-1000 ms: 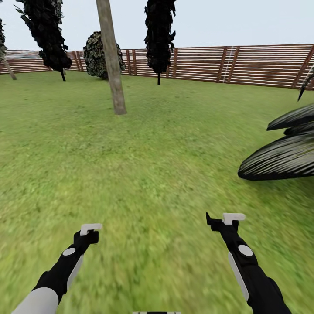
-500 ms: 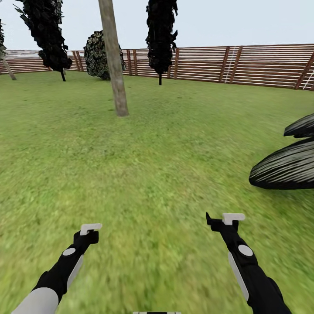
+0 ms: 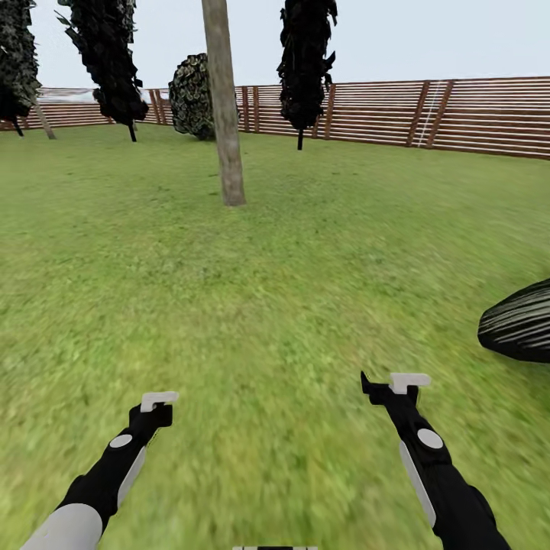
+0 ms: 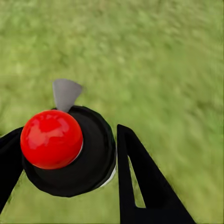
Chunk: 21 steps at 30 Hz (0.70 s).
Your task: In the garden, pick up the pesticide atomizer on the floor and spray pesticide onto both trees until each tree trunk is fully covered.
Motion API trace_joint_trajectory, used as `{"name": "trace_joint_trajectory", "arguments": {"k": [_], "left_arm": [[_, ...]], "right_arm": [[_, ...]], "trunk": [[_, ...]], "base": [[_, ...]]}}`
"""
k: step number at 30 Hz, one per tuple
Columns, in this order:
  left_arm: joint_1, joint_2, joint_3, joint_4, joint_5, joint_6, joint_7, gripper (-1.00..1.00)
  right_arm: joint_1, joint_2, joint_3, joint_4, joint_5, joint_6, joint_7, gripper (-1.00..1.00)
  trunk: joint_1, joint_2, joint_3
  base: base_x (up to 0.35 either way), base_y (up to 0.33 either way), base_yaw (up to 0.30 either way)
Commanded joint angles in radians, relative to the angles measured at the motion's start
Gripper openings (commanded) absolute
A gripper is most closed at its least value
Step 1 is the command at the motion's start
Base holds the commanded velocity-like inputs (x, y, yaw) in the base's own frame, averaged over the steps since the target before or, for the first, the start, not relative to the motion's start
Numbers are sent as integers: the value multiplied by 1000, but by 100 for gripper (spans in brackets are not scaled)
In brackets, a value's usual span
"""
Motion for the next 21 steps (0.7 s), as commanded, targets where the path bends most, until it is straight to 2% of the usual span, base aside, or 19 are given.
{"name": "trace_joint_trajectory", "arguments": {"k": [1, 9, 21], "left_arm": [[0, 0, 0, 0, 0, 0, 0, -100], [0, 0, 0, 0, 0, 0, 0, -100], [0, 0, 0, 0, 0, 0, 0, -100]], "right_arm": [[0, 0, 0, 0, 0, 0, 0, 100], [0, 0, 0, 1, 1, 0, 0, 100], [0, 0, 0, 1, 2, 0, 0, 100]], "trunk": [[0, 0, 0], [0, 0, 0], [0, 0, 0]], "base": [[288, 201, 272], [292, 192, 246], [302, 169, 13]]}}
